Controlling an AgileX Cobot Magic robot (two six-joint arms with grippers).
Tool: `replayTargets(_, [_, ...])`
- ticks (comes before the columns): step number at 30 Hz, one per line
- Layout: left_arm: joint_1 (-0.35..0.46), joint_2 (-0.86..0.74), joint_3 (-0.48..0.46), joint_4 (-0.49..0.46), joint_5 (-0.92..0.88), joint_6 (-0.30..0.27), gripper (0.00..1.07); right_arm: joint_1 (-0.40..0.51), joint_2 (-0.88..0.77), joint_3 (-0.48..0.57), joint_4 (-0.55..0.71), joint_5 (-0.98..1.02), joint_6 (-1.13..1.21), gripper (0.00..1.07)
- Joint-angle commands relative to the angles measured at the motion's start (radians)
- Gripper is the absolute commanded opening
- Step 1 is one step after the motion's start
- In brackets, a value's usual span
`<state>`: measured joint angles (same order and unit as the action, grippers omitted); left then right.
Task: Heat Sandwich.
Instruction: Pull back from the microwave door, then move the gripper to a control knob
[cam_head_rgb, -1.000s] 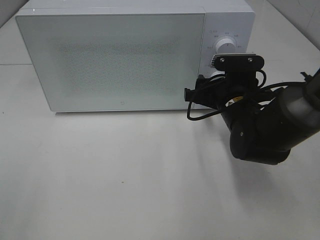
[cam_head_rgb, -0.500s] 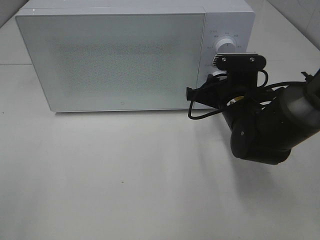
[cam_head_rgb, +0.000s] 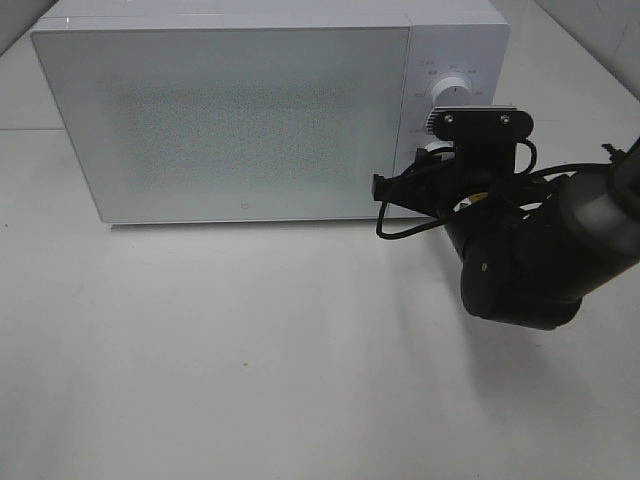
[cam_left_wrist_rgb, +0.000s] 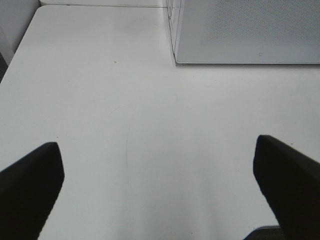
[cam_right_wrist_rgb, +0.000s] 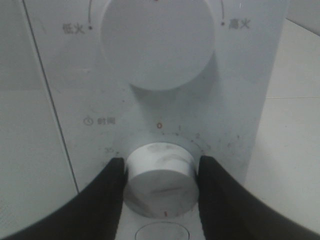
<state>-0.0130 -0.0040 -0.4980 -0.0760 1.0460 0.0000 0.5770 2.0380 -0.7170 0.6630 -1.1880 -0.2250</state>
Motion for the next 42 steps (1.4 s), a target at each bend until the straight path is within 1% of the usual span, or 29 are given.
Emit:
replayTargets(1, [0.002,-0.029,0.005,-0.002,-0.013,0.0,0.98,-0.004,-0.002,-0.007,-0.023,-0.019,0.006,0.05])
replayTargets(6, [0.002,-0.029,0.005,-0.002,-0.013,0.0,0.98,-0.004,-0.002,-0.007,-0.023,-0.026,0.038,0.05])
replayTargets(9, [0.002,-0.029,0.005,-0.002,-0.013,0.0,0.98,-0.004,-0.002,-0.007,-0.023,-0.05,0.145,0.05])
replayTargets(10, [0.002,-0.029,0.005,-0.002,-0.013,0.0,0.98,-0.004,-0.002,-0.007,-0.023,-0.05,0.145,0.05])
replayTargets(12, [0.002,-0.029,0.005,-0.002,-0.013,0.0,0.98,-0.004,-0.002,-0.007,-0.023,-0.067,0.242,0.05])
replayTargets(16, [0.002,-0.029,0.005,-0.002,-0.013,0.0,0.98,-0.004,-0.002,-0.007,-0.023,-0.074,0.344,0.06])
replayTargets(19, [0.002,-0.029,0.005,-0.002,-0.013,0.0,0.98,-0.004,-0.002,-0.007,-0.023,-0.074,0.491,0.06])
replayTargets(21, [0.002,-0.029,0.005,-0.002,-0.013,0.0,0.98,-0.004,-0.002,-0.007,-0.023,-0.074,0.523,0.06])
replayTargets(22, [0.002,-0.029,0.005,-0.002,-0.013,0.0,0.98,-0.004,-0.002,-0.007,-0.023,-0.074,0.611,0.06])
replayTargets(24, [0.002,-0.029,0.005,-0.002,-0.013,0.0,0.98,-0.004,-0.002,-0.007,-0.023,-0.07,0.694,0.06])
replayTargets(25, [0.002,-0.029,0.005,-0.002,-0.013,0.0,0.98,-0.004,-0.002,-0.007,-0.023,-0.07,0.694,0.06])
replayTargets(26, [0.002,-0.029,0.005,-0.002,-0.013,0.0,0.98,-0.004,-0.002,-0.007,-0.023,-0.066,0.74,0.06])
replayTargets(27, [0.002,-0.029,0.005,-0.002,-0.013,0.0,0.98,-0.004,-0.002,-0.007,-0.023,-0.063,0.833,0.06])
replayTargets(29, [0.002,-0.029,0.005,-0.002,-0.013,0.0,0.98,-0.004,-0.002,-0.007,-0.023,-0.063,0.913,0.06])
replayTargets(30, [0.002,-0.029,0.005,-0.002,-0.013,0.0,0.98,-0.004,-0.002,-0.007,-0.023,-0.063,0.913,0.06])
replayTargets(32, [0.002,-0.029,0.005,-0.002,-0.013,0.0,0.98,-0.004,-0.002,-0.007,-0.023,-0.063,1.017,0.06])
replayTargets(35, [0.002,-0.029,0.005,-0.002,-0.013,0.0,0.98,-0.004,-0.002,-0.007,-0.023,-0.063,1.076,0.06])
replayTargets(40, [0.002,-0.029,0.005,-0.002,-0.013,0.0,0.98,-0.004,-0.002,-0.006,-0.021,-0.063,1.264,0.07])
replayTargets(42, [0.002,-0.029,0.005,-0.002,-0.013,0.0,0.98,-0.004,-0.002,-0.006,-0.02,-0.063,1.295,0.07])
